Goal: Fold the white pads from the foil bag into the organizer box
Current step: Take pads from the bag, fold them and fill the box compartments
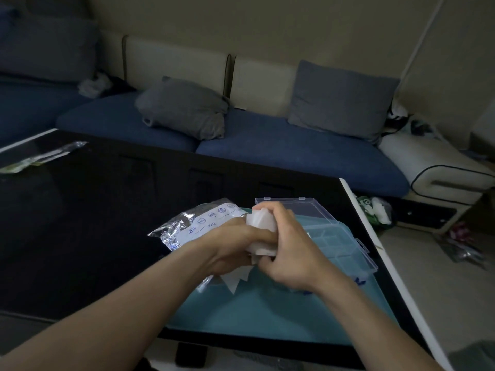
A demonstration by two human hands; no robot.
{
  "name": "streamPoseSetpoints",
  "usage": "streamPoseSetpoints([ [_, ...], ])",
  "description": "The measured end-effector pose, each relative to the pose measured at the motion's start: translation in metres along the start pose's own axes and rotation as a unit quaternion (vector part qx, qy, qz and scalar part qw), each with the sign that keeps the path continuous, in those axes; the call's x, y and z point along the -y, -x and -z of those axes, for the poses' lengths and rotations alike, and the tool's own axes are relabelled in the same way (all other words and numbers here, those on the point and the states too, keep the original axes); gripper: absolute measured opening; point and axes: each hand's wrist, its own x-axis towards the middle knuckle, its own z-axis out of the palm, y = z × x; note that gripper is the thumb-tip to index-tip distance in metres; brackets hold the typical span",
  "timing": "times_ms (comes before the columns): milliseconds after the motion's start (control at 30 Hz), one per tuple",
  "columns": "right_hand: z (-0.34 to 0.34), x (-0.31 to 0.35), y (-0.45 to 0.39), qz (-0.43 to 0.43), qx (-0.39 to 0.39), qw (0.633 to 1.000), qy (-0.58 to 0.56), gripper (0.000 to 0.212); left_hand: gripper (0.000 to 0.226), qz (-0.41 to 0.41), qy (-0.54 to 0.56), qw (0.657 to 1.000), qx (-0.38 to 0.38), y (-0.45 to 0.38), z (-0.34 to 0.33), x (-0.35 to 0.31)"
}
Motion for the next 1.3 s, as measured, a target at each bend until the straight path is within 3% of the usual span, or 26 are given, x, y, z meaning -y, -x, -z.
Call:
streamPoseSetpoints([
  [67, 0.002, 0.003, 0.003, 0.001, 0.03, 0.999, 0.034, 0.088, 0.018, -0.002, 0.026, 0.998, 0.049, 0.004, -0.002, -0.003],
  [167, 0.002, 0.004, 0.002, 0.009, 0.032, 0.998, 0.06, 0.114, 0.029, -0.013, 0.049, 0.994, 0.093, 0.005, -0.005, -0.003],
  [267, 0.0, 0.0, -0.001, 0.041, -0.004, 0.997, 0.062, 0.102, 0.024, -0.006, 0.074, 0.991, 0.112, 0.006, -0.007, -0.005],
  [333, 0.0, -0.004, -0.002, 0.067, -0.033, 0.995, 0.07, 0.091, 0.034, -0.001, 0.093, 0.991, 0.098, 0.005, -0.006, -0.005],
  [500, 0.006, -0.013, -0.001, 0.044, -0.024, 0.999, 0.022, 0.112, 0.037, -0.005, 0.147, 0.986, 0.073, 0.0, -0.006, -0.005],
  [600, 0.007, -0.014, 0.0, 0.06, -0.045, 0.997, -0.018, 0.088, 0.03, 0.003, 0.104, 0.99, 0.09, 0.004, -0.005, -0.004],
  [700, 0.007, -0.015, 0.002, 0.068, -0.025, 0.997, -0.037, 0.096, 0.026, 0.003, 0.082, 0.991, 0.109, 0.007, -0.005, -0.004],
  [867, 0.006, -0.018, 0.0, 0.086, -0.063, 0.994, 0.017, 0.085, 0.047, -0.018, 0.128, 0.987, 0.093, 0.005, -0.008, -0.004],
  [967, 0.009, -0.018, 0.003, 0.068, -0.039, 0.997, 0.008, 0.104, 0.04, -0.018, 0.113, 0.991, 0.067, 0.004, -0.009, -0.002],
  [1133, 0.007, -0.011, 0.004, 0.109, -0.042, 0.993, 0.005, 0.096, 0.015, 0.0, 0.068, 0.992, 0.105, 0.006, -0.006, -0.002],
  [1300, 0.008, -0.009, 0.008, 0.078, 0.032, 0.996, 0.007, 0.126, 0.008, 0.051, 0.04, 0.992, 0.105, 0.009, -0.005, -0.005],
])
